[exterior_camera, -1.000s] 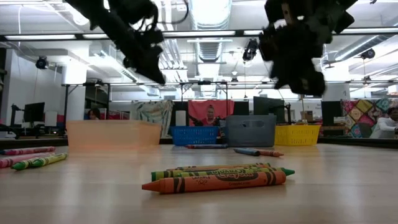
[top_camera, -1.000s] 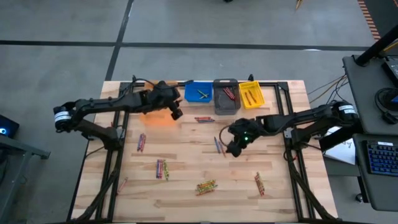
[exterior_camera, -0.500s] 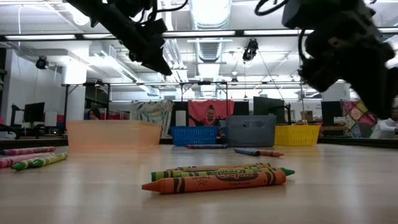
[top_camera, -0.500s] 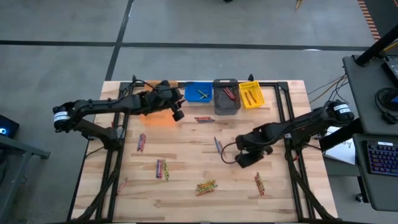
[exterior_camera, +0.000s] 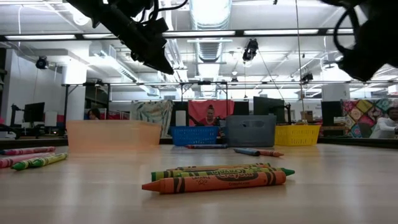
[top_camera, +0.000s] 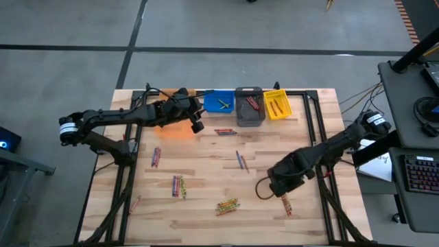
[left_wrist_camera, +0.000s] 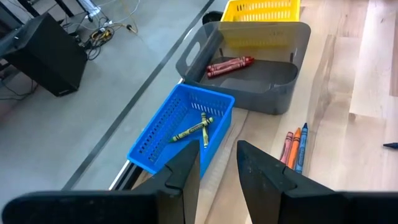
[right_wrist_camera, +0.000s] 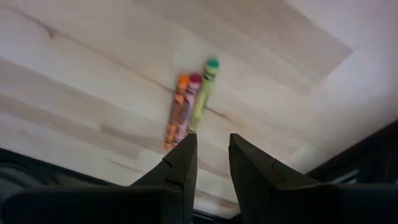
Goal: Sort crayons
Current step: Put the orange crayon into the yellow bin
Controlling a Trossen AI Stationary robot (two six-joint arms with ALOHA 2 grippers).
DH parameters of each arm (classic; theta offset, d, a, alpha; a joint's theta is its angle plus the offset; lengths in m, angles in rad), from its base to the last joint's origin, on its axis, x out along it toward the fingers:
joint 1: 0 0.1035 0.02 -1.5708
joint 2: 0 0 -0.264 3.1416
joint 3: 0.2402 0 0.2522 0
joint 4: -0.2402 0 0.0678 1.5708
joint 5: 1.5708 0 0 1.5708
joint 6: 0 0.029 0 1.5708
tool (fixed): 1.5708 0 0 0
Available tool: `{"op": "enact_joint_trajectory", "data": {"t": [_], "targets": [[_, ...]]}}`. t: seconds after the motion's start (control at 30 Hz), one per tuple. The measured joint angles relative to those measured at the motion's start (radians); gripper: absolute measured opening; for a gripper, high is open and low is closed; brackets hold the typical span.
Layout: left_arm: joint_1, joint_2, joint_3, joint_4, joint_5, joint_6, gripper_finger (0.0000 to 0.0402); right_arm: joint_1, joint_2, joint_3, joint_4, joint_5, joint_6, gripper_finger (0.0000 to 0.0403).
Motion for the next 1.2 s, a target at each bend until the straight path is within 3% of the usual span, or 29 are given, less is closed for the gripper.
{"op": "enact_joint_trajectory", "data": {"t": [0.53, 0.93, 1.2], "targets": [[0.0, -0.001, 0.0, -0.002, 0.016, -0.056, 0.0088, 0.121, 0.011, -0.006, 0.0, 0.119, 0.048, 0.0082], [-0.012, -0.002, -0.01, -0.003, 0.016, -0.083, 0.0088, 0.064, 0.01, -0.008, 0.001, 0.244, -0.101, 0.0082], [-0.035, 0.002, -0.011, -0.027, 0.017, -0.136, 0.0088, 0.076, 0.01, -0.013, 0.143, 0.346, -0.354, 0.0082]]}}
